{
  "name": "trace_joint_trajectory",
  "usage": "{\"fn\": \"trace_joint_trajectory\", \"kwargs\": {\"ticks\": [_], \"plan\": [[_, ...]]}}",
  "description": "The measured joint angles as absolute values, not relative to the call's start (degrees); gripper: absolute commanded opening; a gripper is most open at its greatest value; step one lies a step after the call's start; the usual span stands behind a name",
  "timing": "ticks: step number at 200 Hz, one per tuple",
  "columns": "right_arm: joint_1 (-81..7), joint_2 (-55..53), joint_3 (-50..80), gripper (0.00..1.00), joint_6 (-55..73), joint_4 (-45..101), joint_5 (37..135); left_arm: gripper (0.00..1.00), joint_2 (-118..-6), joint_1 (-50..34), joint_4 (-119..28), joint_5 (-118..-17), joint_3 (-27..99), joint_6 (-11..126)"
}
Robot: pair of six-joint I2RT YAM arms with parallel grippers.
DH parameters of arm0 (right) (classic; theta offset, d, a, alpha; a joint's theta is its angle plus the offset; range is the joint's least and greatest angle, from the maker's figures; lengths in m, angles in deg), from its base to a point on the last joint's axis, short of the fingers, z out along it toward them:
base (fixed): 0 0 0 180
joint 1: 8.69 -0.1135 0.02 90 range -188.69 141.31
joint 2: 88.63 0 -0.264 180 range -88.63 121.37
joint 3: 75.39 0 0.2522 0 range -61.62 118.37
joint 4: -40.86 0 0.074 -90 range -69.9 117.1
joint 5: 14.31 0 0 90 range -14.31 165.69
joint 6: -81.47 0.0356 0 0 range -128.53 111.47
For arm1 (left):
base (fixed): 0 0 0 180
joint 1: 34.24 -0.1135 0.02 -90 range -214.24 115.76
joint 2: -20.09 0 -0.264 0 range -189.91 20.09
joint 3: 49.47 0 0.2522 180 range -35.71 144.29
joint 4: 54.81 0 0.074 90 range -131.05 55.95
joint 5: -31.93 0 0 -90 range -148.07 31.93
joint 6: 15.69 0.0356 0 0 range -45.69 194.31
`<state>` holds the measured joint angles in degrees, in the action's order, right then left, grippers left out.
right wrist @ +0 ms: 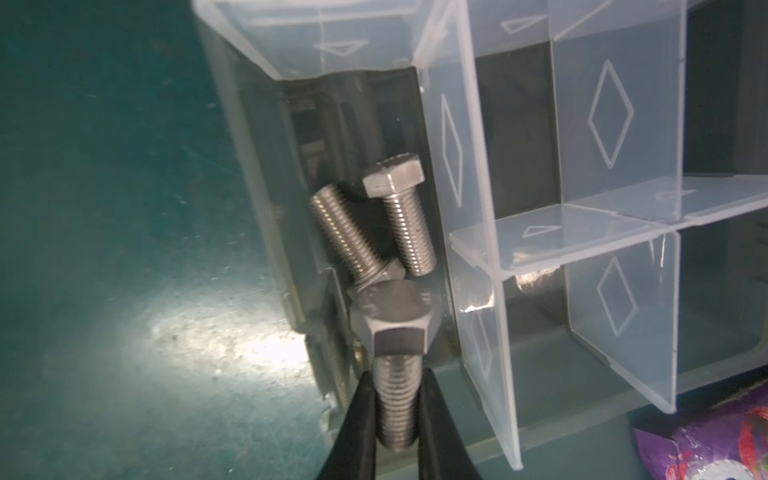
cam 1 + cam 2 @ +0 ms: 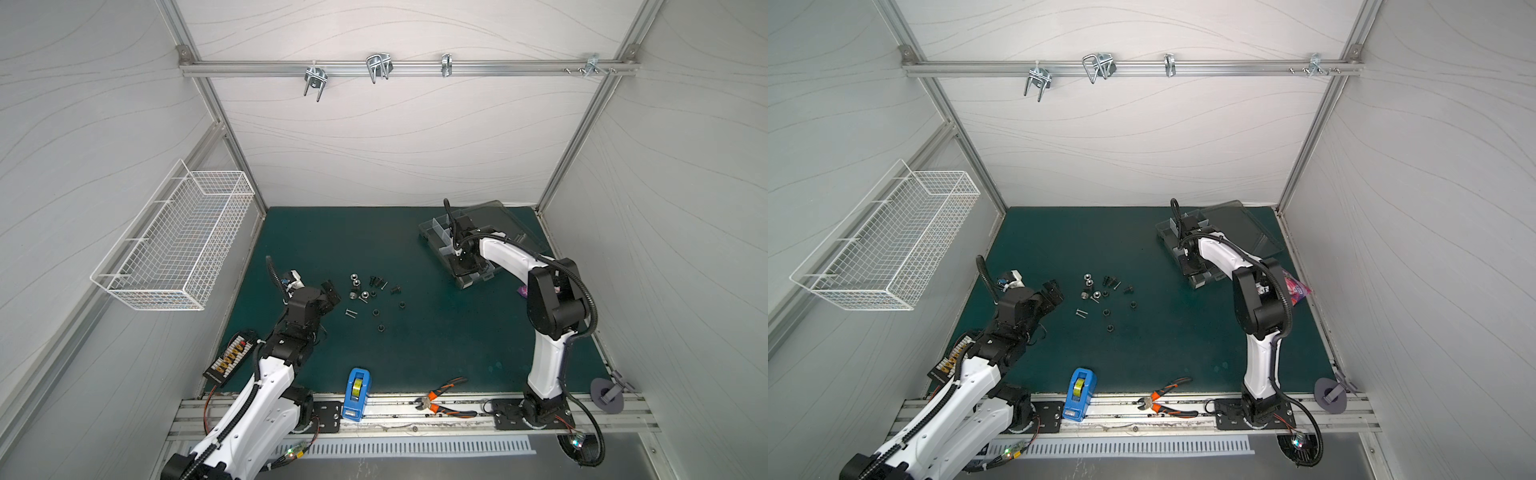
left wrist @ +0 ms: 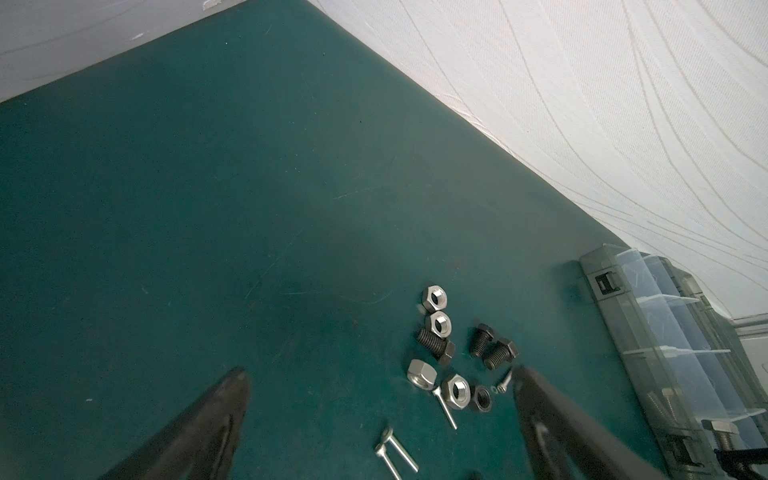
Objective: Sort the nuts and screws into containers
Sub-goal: 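Carry the silver bolt into the organizer compartment with other bolts, then open the right gripper and return it over the pile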
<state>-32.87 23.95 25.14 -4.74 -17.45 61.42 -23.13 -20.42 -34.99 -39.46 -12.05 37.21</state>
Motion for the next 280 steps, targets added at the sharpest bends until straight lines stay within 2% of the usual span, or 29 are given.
{"fn": "trace_joint_trajectory", "kwargs": {"ticks": [38, 64, 132, 152, 165, 179, 185, 189, 192, 280], "plan": [[-32.59, 24.01, 25.14, 0.30, -3.69, -17.61, 59.63, 1.00, -23.13, -20.42, -34.99, -39.52, -12.05, 37.21], [-32.54, 24.01, 25.31, 0.42, -3.60, -17.80, 59.11, 1.00, -23.13, -20.42, -34.99, -39.63, -12.05, 37.21], [-32.57, 21.98, 25.35, 0.48, -2.36, -18.48, 59.98, 1.00, -23.13, -20.42, -34.99, -39.63, -12.05, 37.21], [-32.70, 19.12, 25.14, 0.54, -1.74, -18.46, 61.18, 1.00, -23.13, -20.42, -34.99, -39.61, -12.05, 37.21], [-33.24, 16.84, 24.41, 0.60, -1.09, -18.37, 62.12, 1.00, -23.13, -20.42, -34.99, -39.61, -12.05, 37.21], [-34.10, 14.33, 23.26, 0.72, -0.34, -18.35, 63.09, 1.00, -23.13, -20.42, -34.99, -39.61, -12.05, 37.21], [-34.73, 13.37, 22.64, 0.81, -0.30, -18.33, 63.55, 1.00, -23.13, -20.42, -34.99, -39.61, -12.05, 37.21], [-35.19, 12.95, 22.40, 0.95, 0.29, -18.33, 63.79, 1.00, -23.13, -20.42, -34.99, -39.63, -12.05, 37.21], [-35.63, 12.56, 22.12, 0.99, -0.04, -18.33, 64.03, 1.00, -23.13, -20.42, -34.99, -39.63, -12.05, 37.21], [-52.39, 13.48, 21.68, 0.99, 3.33, -17.30, 66.08, 1.00, -23.13, -20.42, -35.01, -39.65, -12.05, 37.18]]}}
